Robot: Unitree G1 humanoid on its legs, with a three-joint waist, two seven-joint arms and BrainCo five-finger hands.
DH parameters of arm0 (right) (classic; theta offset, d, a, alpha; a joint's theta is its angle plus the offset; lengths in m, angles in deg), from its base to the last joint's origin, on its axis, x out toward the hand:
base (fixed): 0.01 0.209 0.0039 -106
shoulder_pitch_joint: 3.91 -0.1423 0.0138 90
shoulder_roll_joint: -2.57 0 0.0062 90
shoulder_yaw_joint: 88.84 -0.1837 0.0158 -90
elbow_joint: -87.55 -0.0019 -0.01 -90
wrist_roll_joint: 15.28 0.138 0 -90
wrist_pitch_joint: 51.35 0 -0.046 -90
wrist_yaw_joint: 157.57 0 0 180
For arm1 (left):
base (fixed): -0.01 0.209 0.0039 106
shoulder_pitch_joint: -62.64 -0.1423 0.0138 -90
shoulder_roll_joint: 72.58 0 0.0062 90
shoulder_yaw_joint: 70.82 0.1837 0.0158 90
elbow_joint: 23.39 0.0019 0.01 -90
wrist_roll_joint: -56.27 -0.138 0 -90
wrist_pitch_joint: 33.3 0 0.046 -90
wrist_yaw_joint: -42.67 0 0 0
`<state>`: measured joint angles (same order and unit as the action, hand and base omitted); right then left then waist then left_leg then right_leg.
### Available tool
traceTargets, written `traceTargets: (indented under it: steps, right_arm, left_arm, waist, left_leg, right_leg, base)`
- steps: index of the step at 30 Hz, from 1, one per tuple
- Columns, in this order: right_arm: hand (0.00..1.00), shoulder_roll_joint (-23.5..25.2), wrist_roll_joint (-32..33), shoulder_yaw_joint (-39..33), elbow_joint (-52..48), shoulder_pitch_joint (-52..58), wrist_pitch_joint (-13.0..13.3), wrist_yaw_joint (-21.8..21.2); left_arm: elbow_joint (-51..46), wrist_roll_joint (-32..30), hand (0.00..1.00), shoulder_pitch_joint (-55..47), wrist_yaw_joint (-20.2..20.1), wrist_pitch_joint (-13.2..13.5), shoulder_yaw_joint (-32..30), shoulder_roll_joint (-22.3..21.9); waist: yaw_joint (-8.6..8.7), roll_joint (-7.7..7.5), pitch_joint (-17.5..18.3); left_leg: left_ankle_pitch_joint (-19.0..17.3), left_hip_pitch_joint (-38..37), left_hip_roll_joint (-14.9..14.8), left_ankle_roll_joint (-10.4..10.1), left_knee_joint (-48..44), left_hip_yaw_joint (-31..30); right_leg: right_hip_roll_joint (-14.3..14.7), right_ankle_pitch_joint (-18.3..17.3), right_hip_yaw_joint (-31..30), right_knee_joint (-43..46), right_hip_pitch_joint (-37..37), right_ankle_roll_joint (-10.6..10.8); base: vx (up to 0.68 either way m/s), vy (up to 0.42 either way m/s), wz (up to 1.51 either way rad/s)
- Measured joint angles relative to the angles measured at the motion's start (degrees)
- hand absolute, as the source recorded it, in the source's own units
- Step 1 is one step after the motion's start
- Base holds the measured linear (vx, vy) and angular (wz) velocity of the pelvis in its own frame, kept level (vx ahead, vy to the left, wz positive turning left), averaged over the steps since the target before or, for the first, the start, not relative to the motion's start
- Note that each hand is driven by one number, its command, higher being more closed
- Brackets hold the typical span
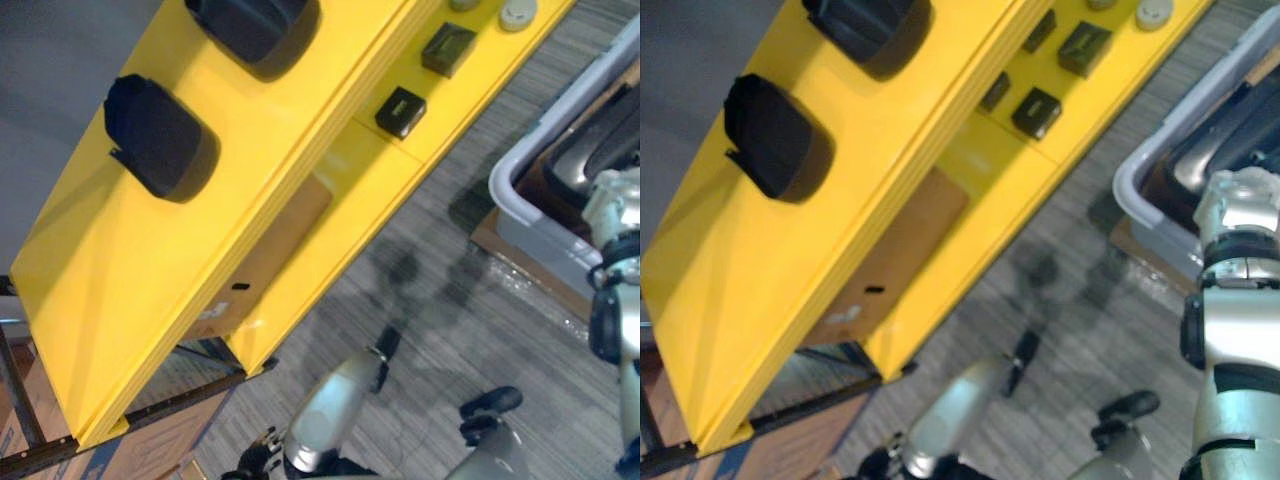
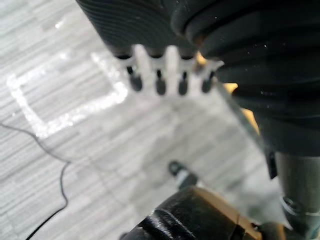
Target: Walk over and take plastic housings, then place them on the shelf
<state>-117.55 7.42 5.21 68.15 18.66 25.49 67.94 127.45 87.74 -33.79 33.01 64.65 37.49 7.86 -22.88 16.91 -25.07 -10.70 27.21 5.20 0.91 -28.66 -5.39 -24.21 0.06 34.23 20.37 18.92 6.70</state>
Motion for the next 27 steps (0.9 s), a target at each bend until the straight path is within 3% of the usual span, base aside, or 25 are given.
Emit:
traceTargets:
  steps: [5,9,15,19,24,27]
  right_arm:
    - [1.00,-3.35,-2.81,0.00,0.18,1.37,-5.72,-8.05]
    - [1.00,-4.43,-7.94,0.05,0.09,1.32,-9.57,-10.67]
    - [1.00,-5.10,-8.90,-0.27,0.35,2.14,-10.26,-10.68]
    - [1.00,-4.76,-8.95,-4.02,0.34,3.21,-8.87,-11.62]
    - [1.00,-3.22,-9.67,-7.47,0.74,5.06,-2.39,-11.84]
    - [1.00,-1.57,-14.02,-7.25,1.57,5.00,1.31,-11.40]
  left_arm:
    - [0.12,0.02,0.00,0.00,-0.39,-0.15,0.73,-0.02]
    - [0.10,0.14,0.00,0.04,-0.61,0.11,0.93,-0.02]
    - [-0.75,0.04,0.00,0.35,1.09,4.05,2.10,-0.04]
    - [-4.12,0.04,0.00,0.35,3.11,4.81,2.29,-0.05]
    - [-6.27,-0.50,0.00,0.35,7.03,7.50,2.23,-0.01]
    - [-9.85,-0.45,0.00,0.36,10.13,9.62,2.08,0.39]
  waist:
    - [0.04,0.09,0.06]
    - [-0.01,0.26,0.20]
    - [-0.25,0.28,0.22]
    - [-0.14,0.19,0.15]
    - [1.22,-0.30,-0.21]
    - [1.92,-1.85,-1.34]
  left_leg:
    - [-0.05,0.26,-0.32,-0.08,-0.01,0.12]
    - [-0.07,1.22,-0.61,-0.13,-0.13,0.21]
    - [-1.28,2.93,-1.48,-0.34,-2.44,0.35]
    - [-2.14,3.07,-2.04,-0.30,-3.82,0.91]
    - [-3.34,3.28,-2.83,0.12,-5.57,1.39]
    - [-3.41,3.89,-3.71,0.22,-5.91,2.50]
  right_leg:
    - [0.32,-0.07,-0.15,0.00,0.39,-0.12]
    - [0.64,-0.20,-0.31,-0.02,1.45,-0.34]
    - [1.51,-0.20,-0.34,-0.09,2.16,-0.37]
    - [2.43,0.00,-0.83,-0.50,1.88,-0.32]
    - [3.95,1.42,-1.34,-2.54,0.95,-0.14]
    - [5.34,3.62,-1.85,-5.13,0.94,-0.24]
  base:
    - [-0.01,-0.002,-0.02]
    - [-0.01,-0.004,-0.02]
    - [0.00,0.010,-0.04]
    - [0.00,0.012,-0.09]
    - [-0.01,0.030,-0.12]
    - [-0.01,0.023,-0.21]
